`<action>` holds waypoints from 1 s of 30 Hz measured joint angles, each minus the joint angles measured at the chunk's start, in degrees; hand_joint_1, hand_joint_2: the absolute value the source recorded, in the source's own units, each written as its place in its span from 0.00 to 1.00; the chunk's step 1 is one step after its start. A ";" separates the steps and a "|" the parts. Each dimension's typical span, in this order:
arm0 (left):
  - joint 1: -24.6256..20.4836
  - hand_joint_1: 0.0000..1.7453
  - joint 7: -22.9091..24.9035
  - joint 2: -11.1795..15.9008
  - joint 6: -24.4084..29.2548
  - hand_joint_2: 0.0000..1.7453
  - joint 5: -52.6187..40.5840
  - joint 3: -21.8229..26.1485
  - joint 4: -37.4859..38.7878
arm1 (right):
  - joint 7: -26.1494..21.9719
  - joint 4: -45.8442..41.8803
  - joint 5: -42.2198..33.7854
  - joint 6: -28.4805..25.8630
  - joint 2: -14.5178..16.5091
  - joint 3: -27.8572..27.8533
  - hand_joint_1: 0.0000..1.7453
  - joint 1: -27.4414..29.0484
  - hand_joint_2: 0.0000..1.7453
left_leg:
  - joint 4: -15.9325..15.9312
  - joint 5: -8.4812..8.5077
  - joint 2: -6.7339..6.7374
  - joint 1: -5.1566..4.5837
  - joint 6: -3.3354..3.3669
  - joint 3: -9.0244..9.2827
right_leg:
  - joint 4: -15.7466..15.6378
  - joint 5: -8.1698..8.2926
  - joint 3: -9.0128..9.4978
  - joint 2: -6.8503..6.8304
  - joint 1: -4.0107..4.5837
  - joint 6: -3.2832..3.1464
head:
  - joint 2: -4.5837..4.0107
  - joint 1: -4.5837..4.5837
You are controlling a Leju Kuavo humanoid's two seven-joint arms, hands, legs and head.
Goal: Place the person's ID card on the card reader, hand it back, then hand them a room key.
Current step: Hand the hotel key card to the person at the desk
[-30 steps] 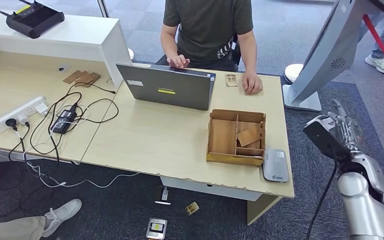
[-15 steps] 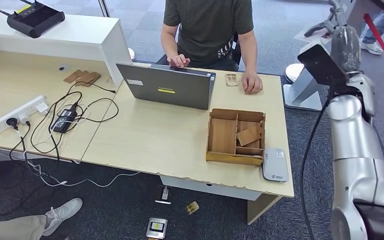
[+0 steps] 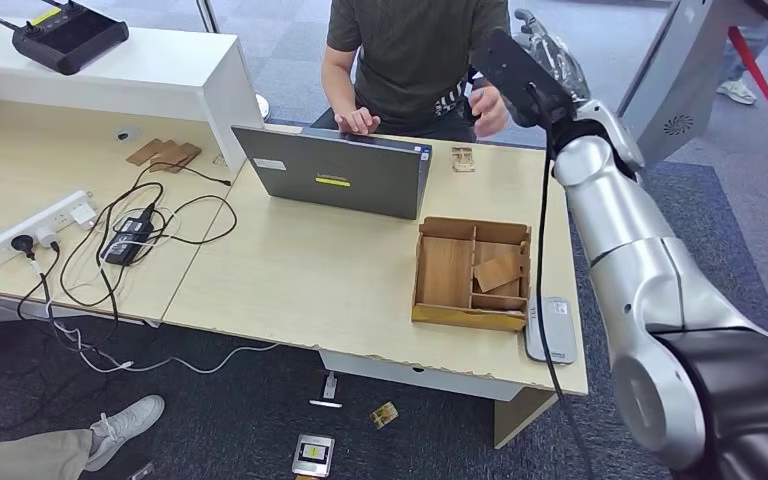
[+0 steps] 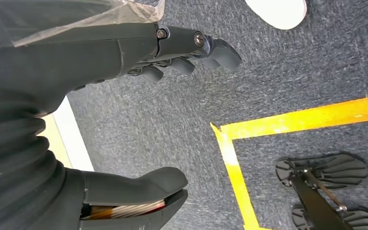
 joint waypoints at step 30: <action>0.61 0.00 0.20 -0.38 1.27 1.00 0.69 -0.34 0.00 | 3.65 9.33 2.41 0.42 3.67 1.98 0.00 -0.21 1.00 | 0.01 0.00 0.05 0.00 0.00 0.00 | -0.03 0.03 -0.03 0.01 0.00 -0.04 | 0.00 -0.01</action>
